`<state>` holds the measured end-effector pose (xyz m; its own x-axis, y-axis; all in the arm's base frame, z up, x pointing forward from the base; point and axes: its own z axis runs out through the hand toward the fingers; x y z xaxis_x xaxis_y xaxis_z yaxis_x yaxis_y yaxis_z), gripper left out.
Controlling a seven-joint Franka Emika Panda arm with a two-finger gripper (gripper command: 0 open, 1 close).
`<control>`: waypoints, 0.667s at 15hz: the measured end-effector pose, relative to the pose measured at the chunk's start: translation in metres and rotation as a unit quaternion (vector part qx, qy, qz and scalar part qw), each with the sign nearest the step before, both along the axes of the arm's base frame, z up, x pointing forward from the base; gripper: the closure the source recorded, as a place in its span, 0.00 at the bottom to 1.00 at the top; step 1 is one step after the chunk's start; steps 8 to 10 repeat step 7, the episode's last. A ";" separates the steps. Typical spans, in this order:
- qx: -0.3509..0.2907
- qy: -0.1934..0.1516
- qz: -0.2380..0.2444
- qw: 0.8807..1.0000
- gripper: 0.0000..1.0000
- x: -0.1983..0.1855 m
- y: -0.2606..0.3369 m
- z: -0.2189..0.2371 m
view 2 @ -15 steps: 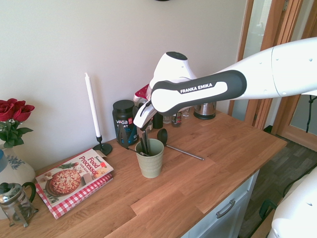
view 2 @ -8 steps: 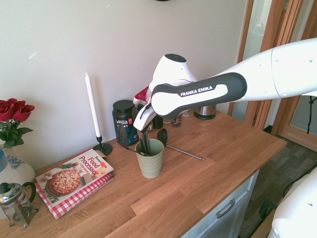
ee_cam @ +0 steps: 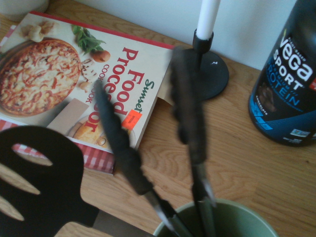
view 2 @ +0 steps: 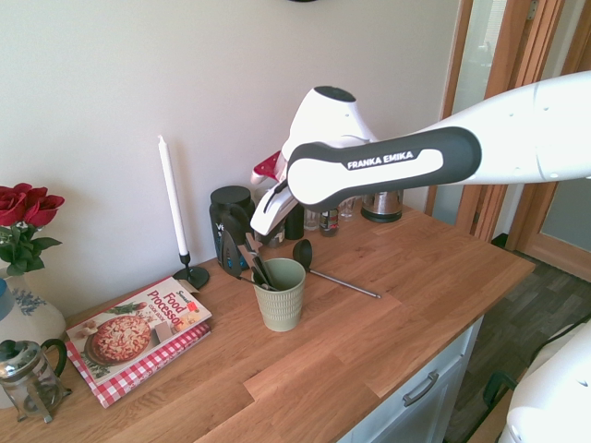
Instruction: Put the tongs back in the holder
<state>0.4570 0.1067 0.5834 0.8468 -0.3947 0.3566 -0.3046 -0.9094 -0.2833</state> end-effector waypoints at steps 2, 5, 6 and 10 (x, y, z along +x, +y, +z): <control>-0.013 0.032 -0.042 0.999 0.00 -0.019 -0.029 0.016; -0.018 0.107 -0.115 0.987 0.00 -0.032 -0.098 -0.005; -0.014 0.139 -0.131 0.982 0.00 -0.040 -0.112 -0.022; -0.012 0.171 -0.141 0.975 0.00 -0.051 -0.119 -0.039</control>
